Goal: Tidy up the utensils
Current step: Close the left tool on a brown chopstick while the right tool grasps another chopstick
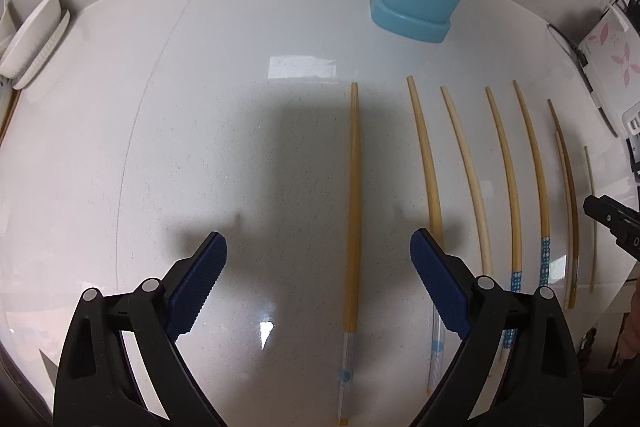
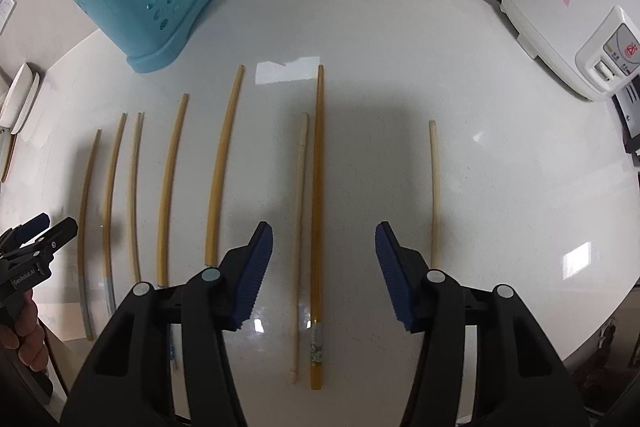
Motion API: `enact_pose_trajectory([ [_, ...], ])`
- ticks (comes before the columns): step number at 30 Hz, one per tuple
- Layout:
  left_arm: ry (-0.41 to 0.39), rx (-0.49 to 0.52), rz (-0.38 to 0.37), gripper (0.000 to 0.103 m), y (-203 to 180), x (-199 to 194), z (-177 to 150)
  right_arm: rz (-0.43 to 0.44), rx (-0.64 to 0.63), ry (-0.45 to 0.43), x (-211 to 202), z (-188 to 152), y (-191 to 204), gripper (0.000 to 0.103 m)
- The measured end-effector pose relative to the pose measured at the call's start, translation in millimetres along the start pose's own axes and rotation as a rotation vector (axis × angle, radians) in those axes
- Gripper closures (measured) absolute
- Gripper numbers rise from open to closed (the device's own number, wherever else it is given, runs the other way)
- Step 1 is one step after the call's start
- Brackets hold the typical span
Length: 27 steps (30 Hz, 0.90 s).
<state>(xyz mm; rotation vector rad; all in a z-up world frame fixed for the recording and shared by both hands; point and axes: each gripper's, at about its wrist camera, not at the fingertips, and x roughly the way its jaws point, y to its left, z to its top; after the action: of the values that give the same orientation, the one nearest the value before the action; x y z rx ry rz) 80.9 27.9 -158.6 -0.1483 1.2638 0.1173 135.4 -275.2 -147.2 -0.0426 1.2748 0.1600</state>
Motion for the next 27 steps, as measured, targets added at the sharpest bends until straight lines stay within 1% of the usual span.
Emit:
enact_pose_trajectory([
  [2, 0.007, 0.007, 0.009, 0.012, -0.9, 1.5, -1.4, 0.010, 0.012, 0.026, 4.2, -1.2, -1.7, 0.060],
  [5, 0.024, 0.006, 0.023, 0.012, -1.7, 5.0, -3.3, 0.001, 0.006, 0.050, 8.9, -2.6, -1.2, 0.061],
  [8, 0.029, 0.011, 0.023, 0.013, -3.0, 6.4, -5.4, 0.002, 0.006, 0.049, 9.5, -4.1, -1.2, 0.061],
  [13, 0.054, 0.017, 0.038, 0.015, -6.0, 11.4, -7.8, -0.007, -0.004, 0.077, 16.0, -3.2, 2.5, 0.069],
  [17, 0.076, 0.017, 0.046, 0.019, -8.3, 16.7, -11.8, -0.009, -0.006, 0.094, 20.8, -2.0, 1.4, 0.075],
  [19, 0.095, 0.018, 0.053, 0.021, -9.1, 20.6, -12.8, -0.010, -0.002, 0.103, 23.2, -1.0, 0.6, 0.076],
  [22, 0.100, 0.021, 0.058, 0.023, -9.6, 22.2, -13.4, -0.013, 0.009, 0.113, 26.6, 1.3, -1.5, 0.078],
  [24, 0.108, 0.025, 0.060, 0.025, -11.4, 23.9, -12.3, -0.016, 0.009, 0.117, 28.1, 3.0, -1.5, 0.078],
  [27, 0.123, 0.039, 0.059, 0.032, -16.3, 24.6, -8.6, -0.020, 0.007, 0.125, 27.1, 4.6, -6.4, 0.080],
])
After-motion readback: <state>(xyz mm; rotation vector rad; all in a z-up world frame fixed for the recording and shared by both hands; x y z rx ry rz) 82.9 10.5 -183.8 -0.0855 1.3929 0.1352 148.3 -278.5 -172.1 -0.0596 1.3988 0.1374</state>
